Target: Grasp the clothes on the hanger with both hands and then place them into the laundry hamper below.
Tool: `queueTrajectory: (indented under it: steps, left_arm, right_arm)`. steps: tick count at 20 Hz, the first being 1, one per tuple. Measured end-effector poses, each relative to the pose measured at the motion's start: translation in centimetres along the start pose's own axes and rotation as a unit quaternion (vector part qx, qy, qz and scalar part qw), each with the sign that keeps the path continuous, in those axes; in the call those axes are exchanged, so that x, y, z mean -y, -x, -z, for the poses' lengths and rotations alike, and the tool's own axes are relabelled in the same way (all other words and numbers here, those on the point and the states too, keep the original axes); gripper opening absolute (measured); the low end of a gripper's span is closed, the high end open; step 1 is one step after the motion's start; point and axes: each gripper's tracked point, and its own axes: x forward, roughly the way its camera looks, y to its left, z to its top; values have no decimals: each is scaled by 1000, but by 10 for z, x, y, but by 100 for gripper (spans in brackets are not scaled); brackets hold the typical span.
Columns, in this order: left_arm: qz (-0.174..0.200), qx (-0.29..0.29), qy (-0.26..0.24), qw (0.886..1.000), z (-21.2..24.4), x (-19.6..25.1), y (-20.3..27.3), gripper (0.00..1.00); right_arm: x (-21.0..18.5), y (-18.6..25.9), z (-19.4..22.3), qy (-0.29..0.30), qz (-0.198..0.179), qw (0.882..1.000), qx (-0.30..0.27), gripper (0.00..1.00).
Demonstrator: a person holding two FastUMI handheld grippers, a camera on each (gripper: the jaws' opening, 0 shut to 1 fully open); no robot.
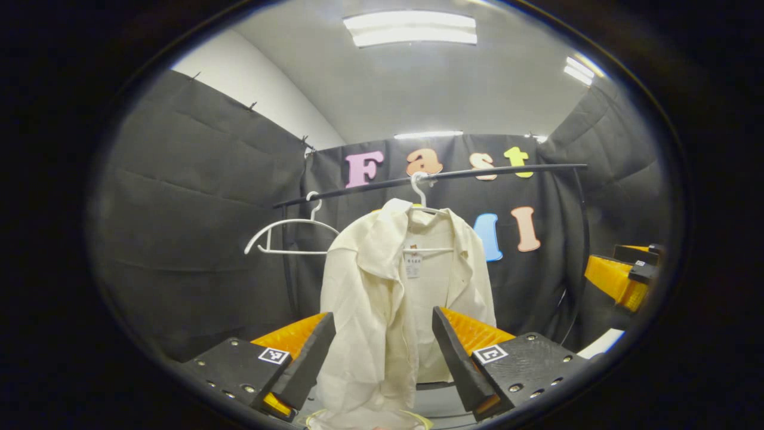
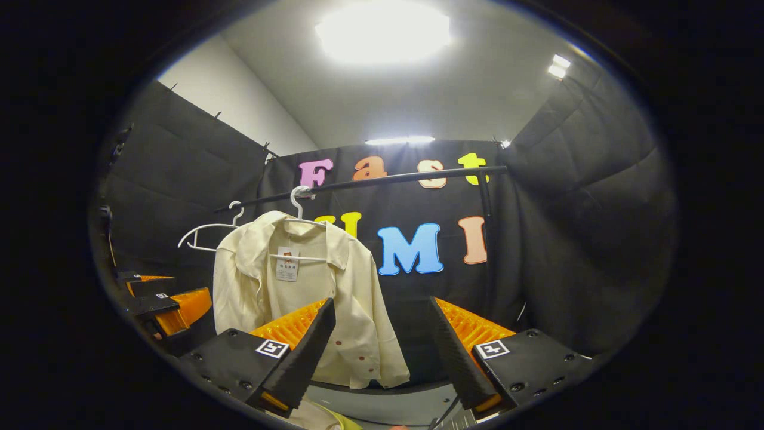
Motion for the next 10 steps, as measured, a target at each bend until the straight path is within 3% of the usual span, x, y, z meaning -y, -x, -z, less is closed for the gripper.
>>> queueTrajectory:
  steps: [10]
  left_arm:
    - [-44, -4, -7, 999, 12, 8, -89, 95]
  right_arm:
    - [1, -78, 16, -13, -31, 999, -8, 97]
